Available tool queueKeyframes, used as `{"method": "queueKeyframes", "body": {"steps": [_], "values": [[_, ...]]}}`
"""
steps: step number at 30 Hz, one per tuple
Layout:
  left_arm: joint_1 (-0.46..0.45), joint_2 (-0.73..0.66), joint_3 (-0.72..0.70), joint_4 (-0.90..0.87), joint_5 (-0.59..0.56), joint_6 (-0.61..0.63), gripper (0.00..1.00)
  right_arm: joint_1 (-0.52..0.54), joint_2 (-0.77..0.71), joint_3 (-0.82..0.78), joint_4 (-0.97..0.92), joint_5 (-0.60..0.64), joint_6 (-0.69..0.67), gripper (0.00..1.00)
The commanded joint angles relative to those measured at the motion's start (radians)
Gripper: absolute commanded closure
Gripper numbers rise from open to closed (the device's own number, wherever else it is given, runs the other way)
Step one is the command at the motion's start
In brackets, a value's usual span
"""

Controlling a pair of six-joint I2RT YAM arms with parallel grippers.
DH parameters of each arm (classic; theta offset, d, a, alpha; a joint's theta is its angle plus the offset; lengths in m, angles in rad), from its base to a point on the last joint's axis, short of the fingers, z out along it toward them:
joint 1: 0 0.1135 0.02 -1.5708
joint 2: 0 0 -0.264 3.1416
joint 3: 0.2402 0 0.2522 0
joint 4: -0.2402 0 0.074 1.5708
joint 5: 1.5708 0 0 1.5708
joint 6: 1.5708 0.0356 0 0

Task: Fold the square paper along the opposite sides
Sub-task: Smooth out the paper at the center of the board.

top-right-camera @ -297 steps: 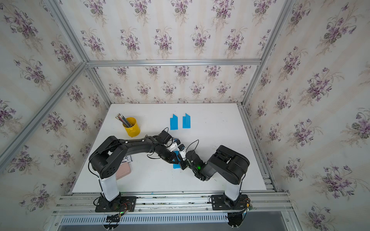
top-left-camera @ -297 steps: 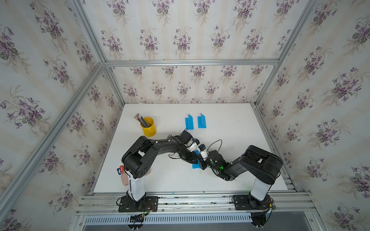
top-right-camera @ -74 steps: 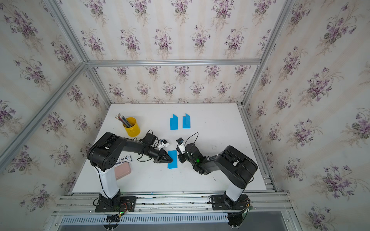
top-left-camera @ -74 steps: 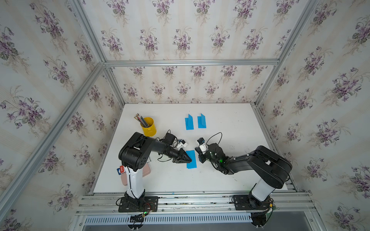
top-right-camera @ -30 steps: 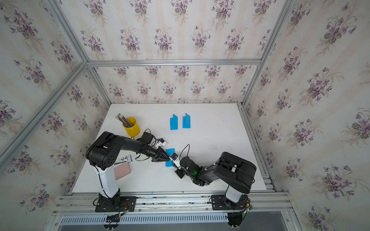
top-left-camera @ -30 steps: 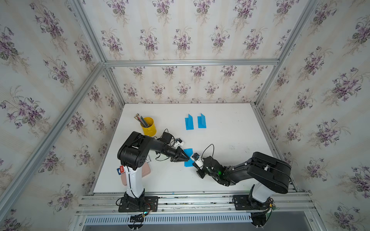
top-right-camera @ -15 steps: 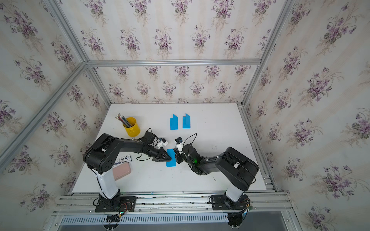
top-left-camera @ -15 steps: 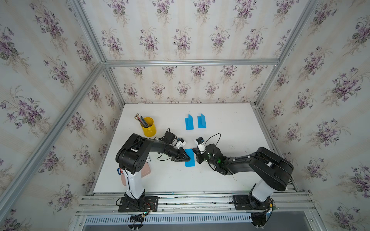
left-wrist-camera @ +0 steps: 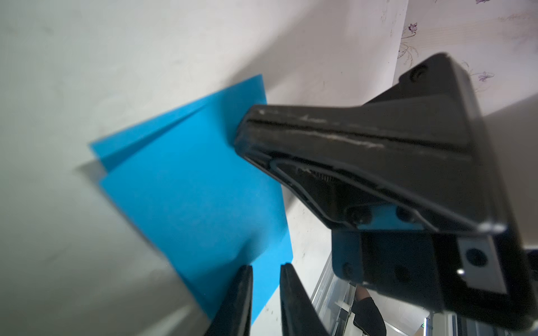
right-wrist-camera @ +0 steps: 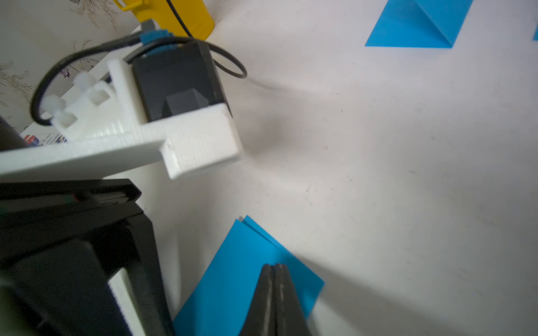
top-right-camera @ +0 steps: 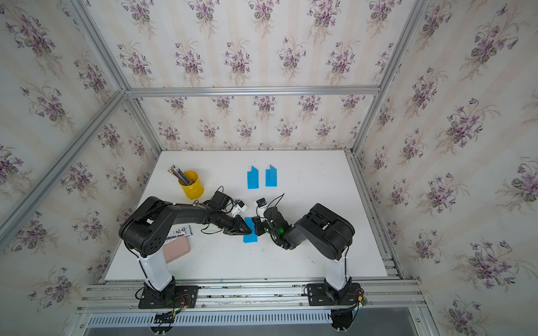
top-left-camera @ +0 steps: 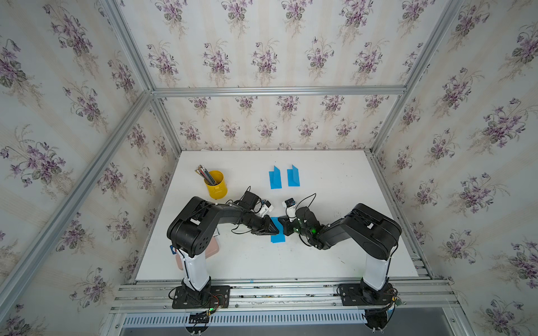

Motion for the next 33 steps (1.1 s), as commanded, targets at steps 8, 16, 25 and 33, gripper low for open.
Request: {"method": "queueKeyframes", "body": {"steps": [8,16,25,33], "values": [[0.022,0.047,-0.069,-0.156,-0.609,-0.019,0.75,-0.060,0.013,0.022,-0.068,0.031,-0.036,1.00],[0.025,0.048,-0.073,-0.149,-0.608,-0.022,0.75,-0.061,-0.153,0.005,-0.151,-0.035,-0.058,1.00],[0.028,0.033,-0.090,-0.124,-0.585,-0.023,0.75,-0.125,-0.211,-0.016,-0.313,-0.342,0.181,0.75],[0.028,0.030,-0.088,-0.127,-0.578,-0.022,0.75,-0.136,-0.200,-0.055,-0.205,-0.369,0.143,1.00]]}}
